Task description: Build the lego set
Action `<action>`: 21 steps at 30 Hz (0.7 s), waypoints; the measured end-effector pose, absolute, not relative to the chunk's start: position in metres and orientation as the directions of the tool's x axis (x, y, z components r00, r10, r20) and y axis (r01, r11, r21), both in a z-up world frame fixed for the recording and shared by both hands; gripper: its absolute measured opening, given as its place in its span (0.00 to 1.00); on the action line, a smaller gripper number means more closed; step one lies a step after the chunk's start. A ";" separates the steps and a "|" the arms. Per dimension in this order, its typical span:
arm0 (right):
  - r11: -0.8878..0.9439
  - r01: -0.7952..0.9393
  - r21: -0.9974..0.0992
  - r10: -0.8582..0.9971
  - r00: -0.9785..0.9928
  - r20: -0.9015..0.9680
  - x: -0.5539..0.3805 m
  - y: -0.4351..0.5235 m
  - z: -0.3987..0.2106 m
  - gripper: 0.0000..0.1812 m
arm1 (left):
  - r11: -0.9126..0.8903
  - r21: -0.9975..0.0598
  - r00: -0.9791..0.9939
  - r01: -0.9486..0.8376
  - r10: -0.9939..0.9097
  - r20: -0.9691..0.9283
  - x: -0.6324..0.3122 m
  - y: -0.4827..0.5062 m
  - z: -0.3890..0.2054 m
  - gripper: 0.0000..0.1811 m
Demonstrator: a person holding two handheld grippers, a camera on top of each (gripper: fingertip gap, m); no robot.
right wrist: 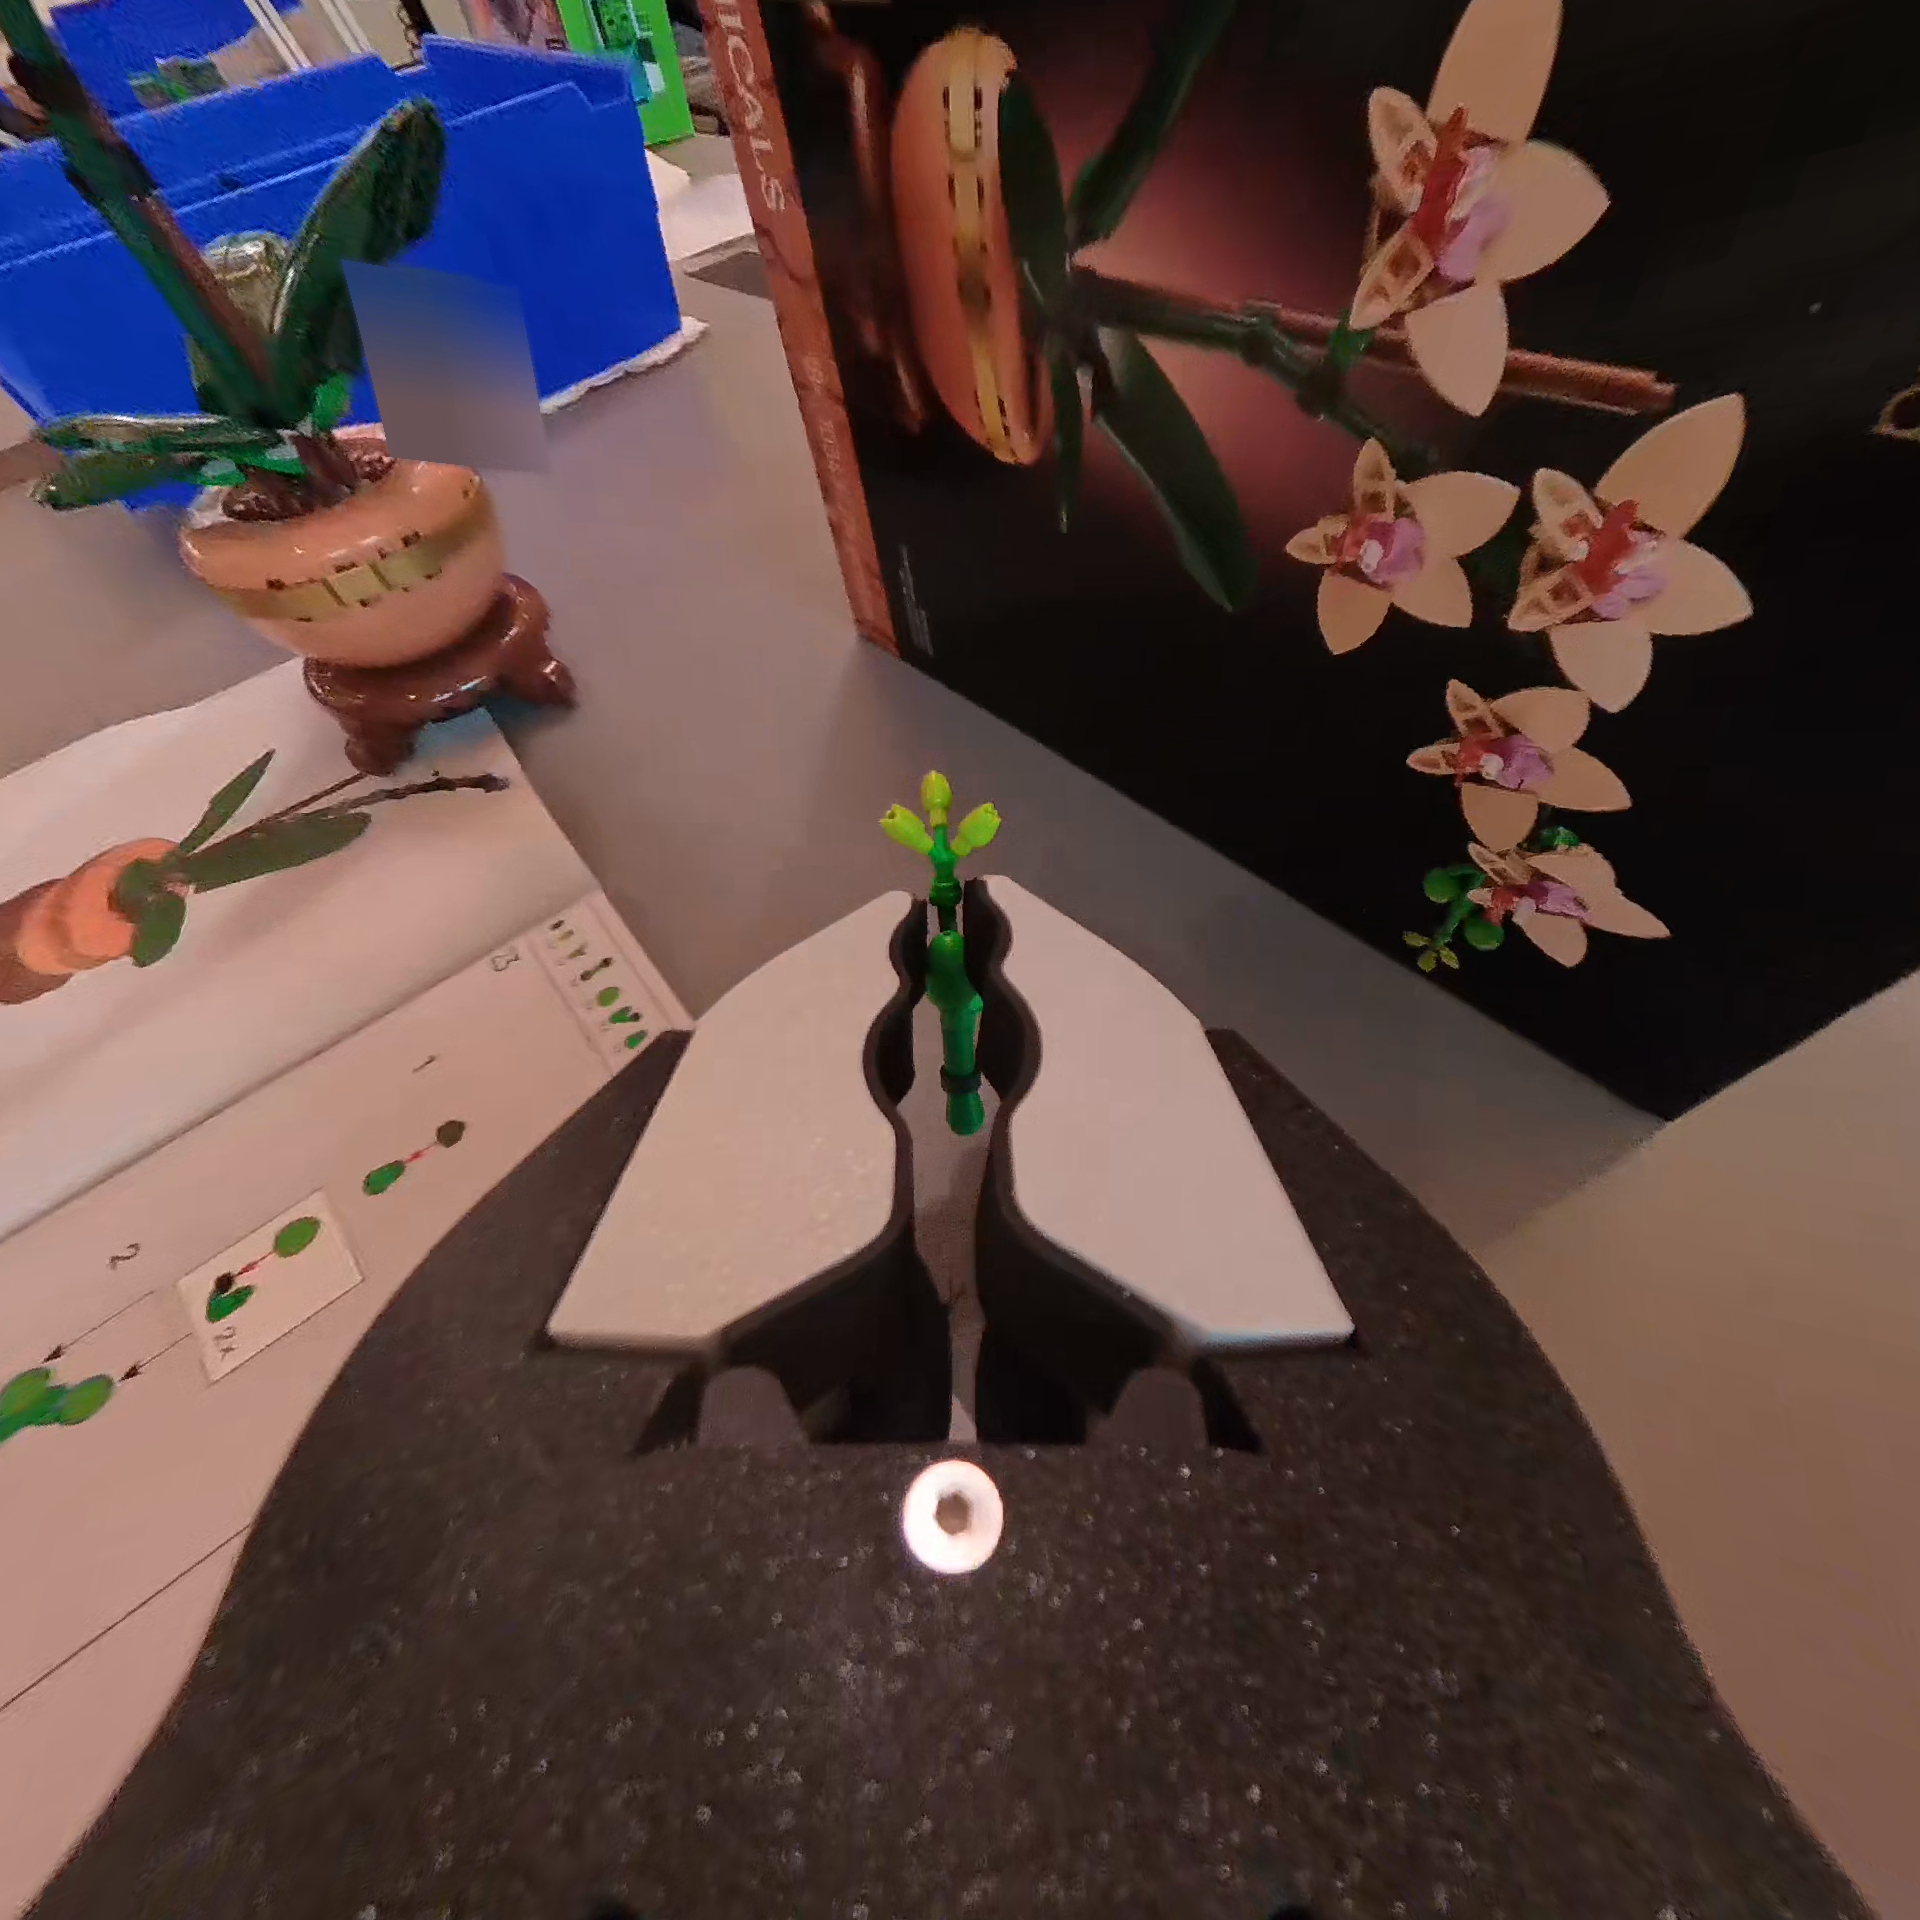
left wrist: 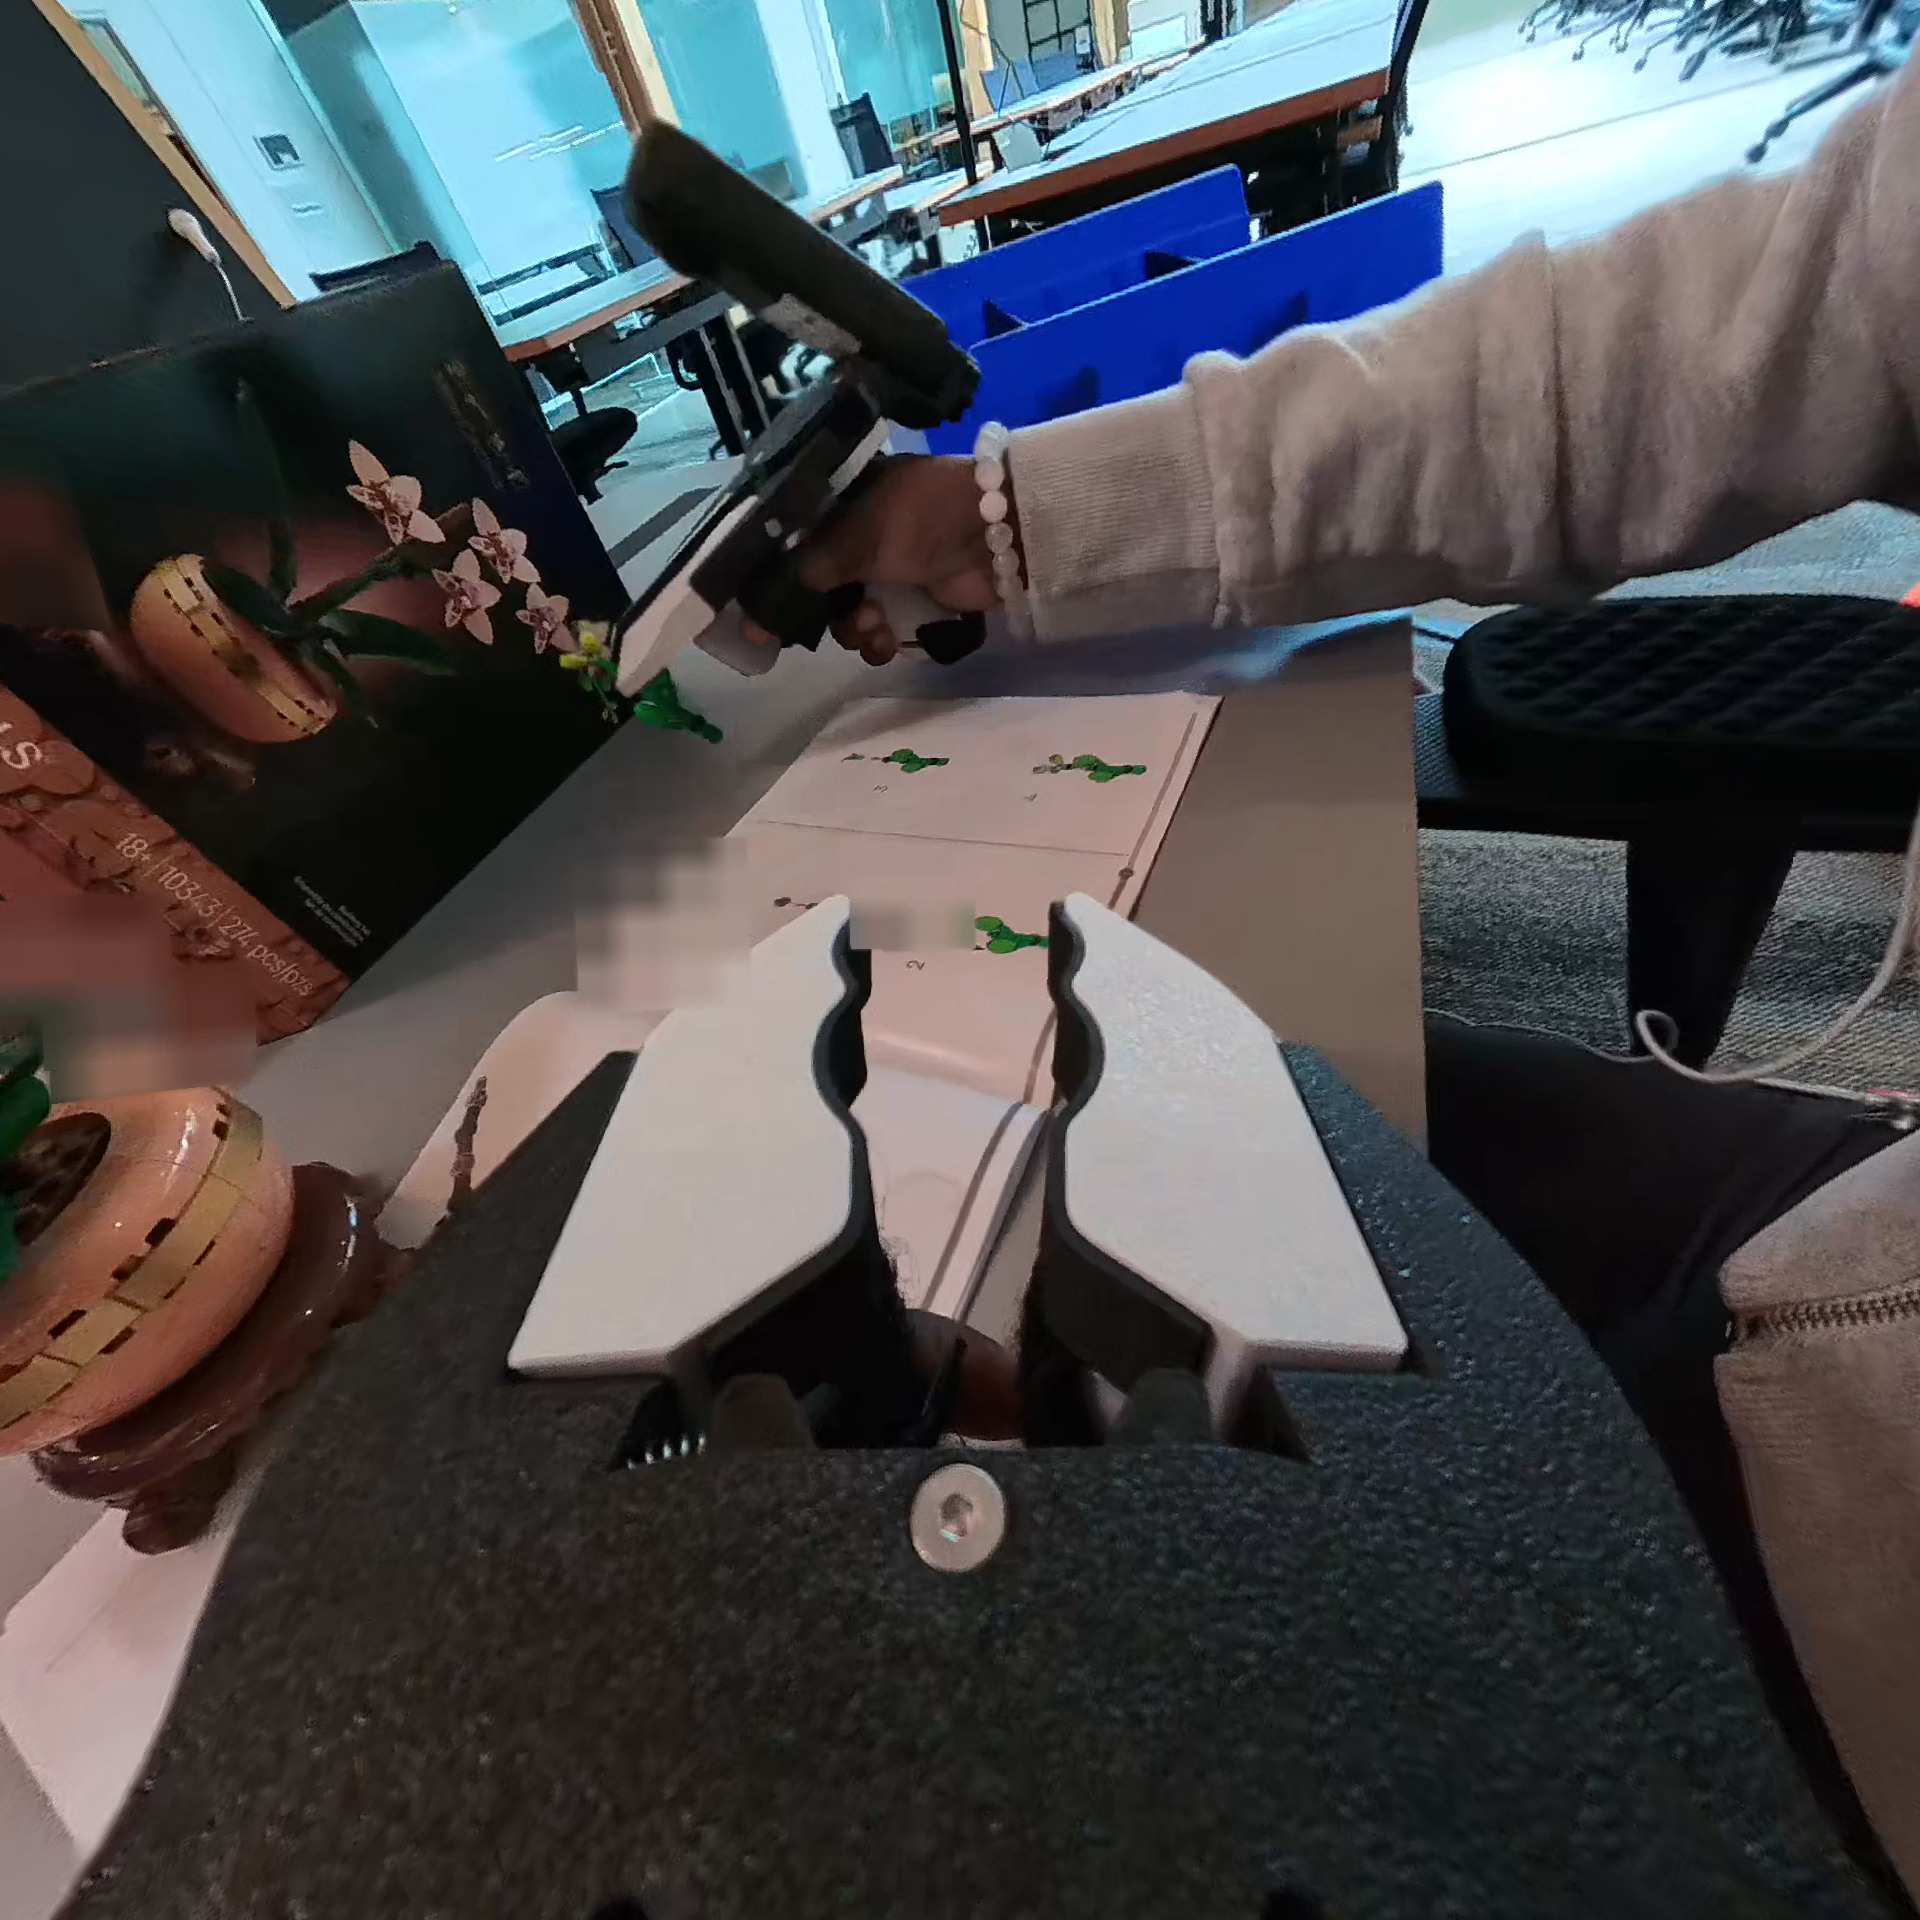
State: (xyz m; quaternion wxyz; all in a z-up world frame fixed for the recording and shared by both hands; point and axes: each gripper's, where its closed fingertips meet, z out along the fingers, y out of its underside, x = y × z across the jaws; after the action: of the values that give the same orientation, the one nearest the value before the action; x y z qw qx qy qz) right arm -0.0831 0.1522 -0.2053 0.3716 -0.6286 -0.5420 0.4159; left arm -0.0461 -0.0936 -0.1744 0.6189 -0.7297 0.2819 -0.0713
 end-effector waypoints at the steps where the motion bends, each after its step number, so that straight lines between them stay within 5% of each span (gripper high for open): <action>1: -0.135 0.366 -0.921 0.991 0.060 -0.122 -0.086 0.153 -0.205 0.03 | -0.079 -0.941 0.830 -0.328 -0.500 -0.247 -0.047 -0.093 -0.176 0.18; 14: -0.029 0.402 -0.915 0.999 0.050 -0.010 -0.084 0.154 -0.213 0.03 | -0.084 -0.955 0.882 -0.284 -0.413 -0.226 -0.059 -0.073 -0.174 0.18; 21: -0.282 0.115 -0.952 0.913 -0.272 -0.303 -0.091 0.121 -0.155 0.03 | -0.222 -0.975 0.859 -0.002 -0.500 0.112 -0.062 0.031 -0.171 0.20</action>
State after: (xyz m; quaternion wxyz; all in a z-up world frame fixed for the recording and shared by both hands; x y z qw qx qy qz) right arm -0.0909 0.1208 -0.1549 0.3231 -0.5096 -0.5045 0.6176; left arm -0.0624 0.0311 -0.1711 0.6009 -0.7539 0.1666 -0.2070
